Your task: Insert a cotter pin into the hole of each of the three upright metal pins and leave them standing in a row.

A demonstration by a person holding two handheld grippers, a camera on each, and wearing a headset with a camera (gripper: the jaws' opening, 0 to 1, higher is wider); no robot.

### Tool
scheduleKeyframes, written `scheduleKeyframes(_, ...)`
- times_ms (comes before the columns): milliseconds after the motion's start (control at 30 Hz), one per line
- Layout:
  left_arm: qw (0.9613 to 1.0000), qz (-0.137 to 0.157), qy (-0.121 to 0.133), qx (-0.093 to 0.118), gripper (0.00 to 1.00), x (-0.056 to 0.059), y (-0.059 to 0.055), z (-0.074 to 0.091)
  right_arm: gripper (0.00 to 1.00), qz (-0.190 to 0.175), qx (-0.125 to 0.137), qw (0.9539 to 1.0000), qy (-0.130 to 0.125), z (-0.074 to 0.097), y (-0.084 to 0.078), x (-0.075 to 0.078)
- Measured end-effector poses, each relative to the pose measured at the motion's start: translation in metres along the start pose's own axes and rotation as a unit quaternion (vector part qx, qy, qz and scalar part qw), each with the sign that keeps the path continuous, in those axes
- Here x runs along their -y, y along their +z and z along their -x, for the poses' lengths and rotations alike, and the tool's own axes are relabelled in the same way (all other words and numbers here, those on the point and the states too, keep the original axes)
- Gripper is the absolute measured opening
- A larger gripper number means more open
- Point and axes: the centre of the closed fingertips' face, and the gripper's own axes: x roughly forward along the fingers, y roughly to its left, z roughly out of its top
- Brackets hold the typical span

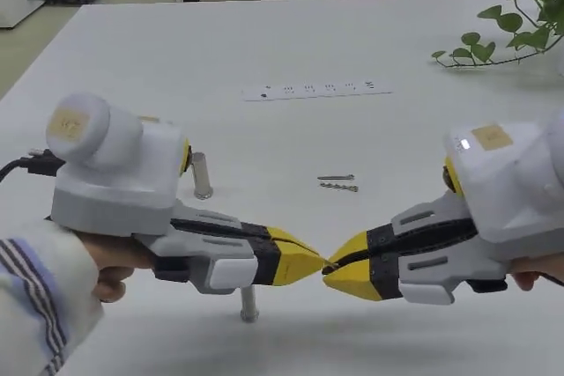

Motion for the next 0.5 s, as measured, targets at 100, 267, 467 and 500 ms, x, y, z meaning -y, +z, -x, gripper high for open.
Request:
scheduleKeyframes(100, 0.9998, -0.020, -0.002, -0.009, 0.00, 0.002, -0.002, 0.001, 0.05, 0.002, -0.001, 1.0000, 0.007, 0.001, 0.000, -0.002)
scheduleKeyframes(267, 0.9980, -0.054, -0.006, -0.031, 0.00, 0.004, -0.010, 0.002, 0.06, 0.002, -0.004, 0.9996, 0.029, 0.002, 0.002, -0.010)
scheduleKeyframes(467, 0.9940, -0.103, -0.012, -0.034, 0.00, 0.007, -0.010, 0.003, 0.05, -0.004, -0.009, 0.9991, 0.041, 0.002, 0.002, -0.013)
scheduleKeyframes(500, 0.9935, -0.108, -0.011, -0.035, 0.00, 0.007, -0.011, 0.003, 0.05, -0.009, -0.010, 0.9991, 0.041, 0.002, 0.002, -0.013)
